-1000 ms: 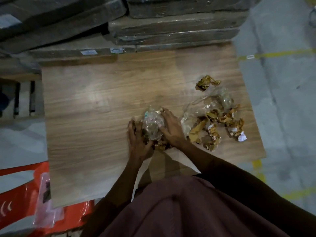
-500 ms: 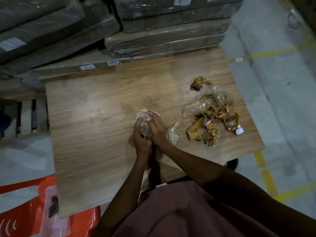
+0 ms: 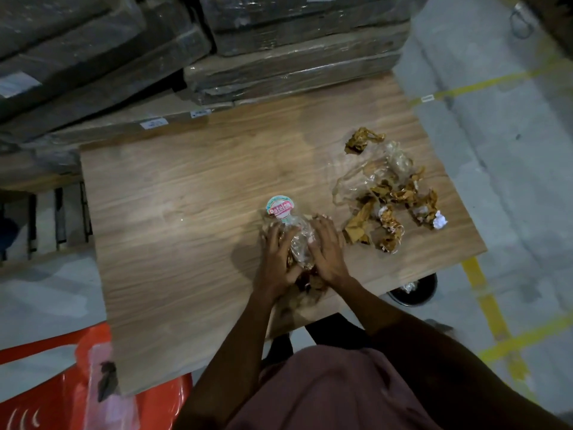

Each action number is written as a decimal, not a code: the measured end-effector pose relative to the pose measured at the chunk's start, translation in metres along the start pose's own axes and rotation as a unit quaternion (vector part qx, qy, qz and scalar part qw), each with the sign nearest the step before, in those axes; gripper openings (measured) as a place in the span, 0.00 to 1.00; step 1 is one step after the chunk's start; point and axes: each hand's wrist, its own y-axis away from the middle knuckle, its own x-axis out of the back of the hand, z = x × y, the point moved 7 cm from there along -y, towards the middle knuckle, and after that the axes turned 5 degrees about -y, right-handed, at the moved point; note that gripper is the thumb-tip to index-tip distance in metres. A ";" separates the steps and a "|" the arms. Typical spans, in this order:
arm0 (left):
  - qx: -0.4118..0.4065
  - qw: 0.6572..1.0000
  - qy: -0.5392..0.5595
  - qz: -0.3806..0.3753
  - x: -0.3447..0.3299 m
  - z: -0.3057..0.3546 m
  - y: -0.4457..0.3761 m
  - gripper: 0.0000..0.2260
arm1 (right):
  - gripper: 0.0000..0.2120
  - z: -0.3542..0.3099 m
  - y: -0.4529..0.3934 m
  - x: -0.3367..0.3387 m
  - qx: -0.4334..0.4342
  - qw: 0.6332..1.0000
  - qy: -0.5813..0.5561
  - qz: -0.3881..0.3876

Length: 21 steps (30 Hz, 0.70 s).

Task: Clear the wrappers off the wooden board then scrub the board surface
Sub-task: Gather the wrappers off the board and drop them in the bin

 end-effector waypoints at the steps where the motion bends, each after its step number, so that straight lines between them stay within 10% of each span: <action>1: 0.004 1.000 0.024 0.010 -0.003 -0.002 -0.002 0.35 | 0.27 0.000 0.000 -0.007 -0.010 0.999 -0.022 0.021; 12: 0.133 0.913 0.333 0.197 0.014 0.005 -0.004 0.30 | 0.16 -0.045 -0.007 -0.042 -0.081 0.941 -0.309 0.110; 21: 0.043 0.886 0.421 0.189 0.064 0.081 -0.034 0.32 | 0.20 -0.116 -0.019 0.028 -0.023 0.908 -0.386 0.158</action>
